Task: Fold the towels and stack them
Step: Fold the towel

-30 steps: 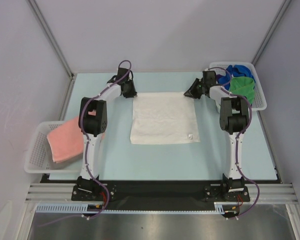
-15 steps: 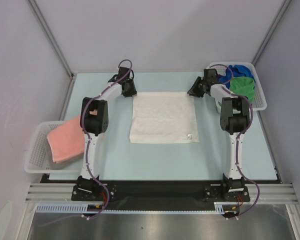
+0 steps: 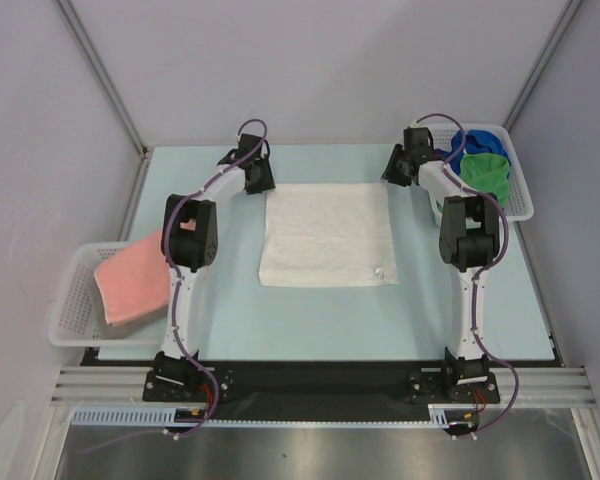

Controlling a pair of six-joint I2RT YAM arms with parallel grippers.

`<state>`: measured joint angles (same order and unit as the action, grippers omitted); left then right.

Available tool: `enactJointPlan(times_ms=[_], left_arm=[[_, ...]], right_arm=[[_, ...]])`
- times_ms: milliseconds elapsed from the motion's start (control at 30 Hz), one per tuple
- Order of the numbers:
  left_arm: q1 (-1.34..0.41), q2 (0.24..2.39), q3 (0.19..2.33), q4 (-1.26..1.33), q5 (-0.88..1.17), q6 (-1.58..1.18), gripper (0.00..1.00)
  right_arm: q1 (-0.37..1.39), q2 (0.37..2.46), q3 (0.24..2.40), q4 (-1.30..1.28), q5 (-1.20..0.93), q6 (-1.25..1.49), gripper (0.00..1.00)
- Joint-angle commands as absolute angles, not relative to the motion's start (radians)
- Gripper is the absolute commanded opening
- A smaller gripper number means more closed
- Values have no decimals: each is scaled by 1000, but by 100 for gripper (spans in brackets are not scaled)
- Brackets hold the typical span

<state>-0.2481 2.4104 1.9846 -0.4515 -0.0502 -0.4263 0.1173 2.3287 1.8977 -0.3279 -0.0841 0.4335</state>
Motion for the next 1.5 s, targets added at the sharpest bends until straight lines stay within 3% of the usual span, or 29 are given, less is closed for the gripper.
enactJointPlan(times_ms=[0, 367, 833, 1467], left_arm=[[-250, 2376, 2017, -469, -72, -387, 46], [-250, 2368, 1979, -454, -49, -365, 51], [-250, 2405, 1985, -423, -8, -379, 48], [-259, 2430, 1945, -400, 45, -382, 41]], right_arm=[[129, 2266, 1931, -345, -34, 390, 33], [138, 2244, 1862, -314, -14, 354, 43], [144, 2270, 1847, -314, -25, 336, 45], [190, 2362, 1936, -400, 127, 272, 45]])
